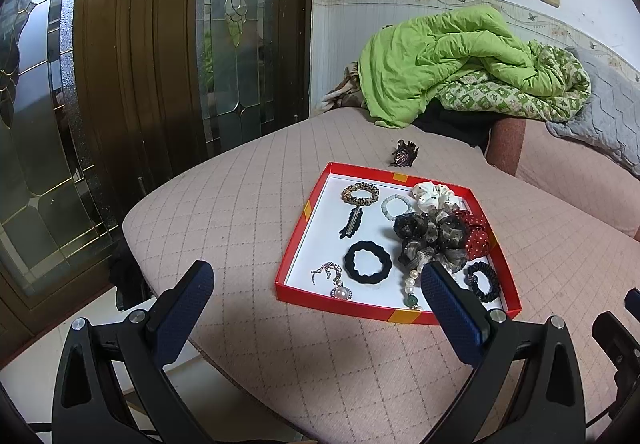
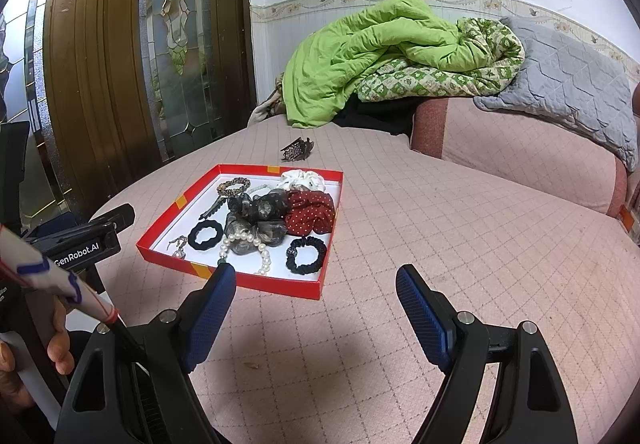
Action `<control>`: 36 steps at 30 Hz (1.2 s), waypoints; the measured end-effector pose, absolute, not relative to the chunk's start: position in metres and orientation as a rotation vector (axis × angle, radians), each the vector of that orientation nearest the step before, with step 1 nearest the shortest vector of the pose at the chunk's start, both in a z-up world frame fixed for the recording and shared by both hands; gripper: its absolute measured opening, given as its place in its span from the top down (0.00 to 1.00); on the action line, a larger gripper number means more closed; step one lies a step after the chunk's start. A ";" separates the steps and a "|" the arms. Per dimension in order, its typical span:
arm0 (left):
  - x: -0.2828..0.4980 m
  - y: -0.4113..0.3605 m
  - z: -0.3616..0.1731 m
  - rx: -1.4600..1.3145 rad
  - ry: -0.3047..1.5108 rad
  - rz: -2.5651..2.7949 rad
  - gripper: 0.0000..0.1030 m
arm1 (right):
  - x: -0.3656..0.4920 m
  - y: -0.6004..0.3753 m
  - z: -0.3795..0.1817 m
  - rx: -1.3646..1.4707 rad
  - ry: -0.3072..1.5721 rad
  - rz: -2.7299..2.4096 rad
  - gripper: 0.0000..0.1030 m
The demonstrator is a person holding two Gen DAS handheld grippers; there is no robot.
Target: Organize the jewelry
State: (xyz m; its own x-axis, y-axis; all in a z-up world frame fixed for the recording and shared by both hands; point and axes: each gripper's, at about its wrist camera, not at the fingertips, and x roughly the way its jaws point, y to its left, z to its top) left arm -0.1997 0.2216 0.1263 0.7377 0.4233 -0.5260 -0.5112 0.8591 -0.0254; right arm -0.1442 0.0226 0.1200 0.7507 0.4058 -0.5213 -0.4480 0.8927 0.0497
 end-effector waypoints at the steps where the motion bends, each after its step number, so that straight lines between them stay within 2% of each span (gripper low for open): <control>1: -0.200 0.222 0.126 -0.173 0.534 0.516 0.00 | -0.144 0.023 0.120 -0.080 0.550 0.466 0.17; 36: -0.198 0.218 0.121 -0.156 0.550 0.516 0.00 | -0.143 0.021 0.120 -0.079 0.554 0.468 0.17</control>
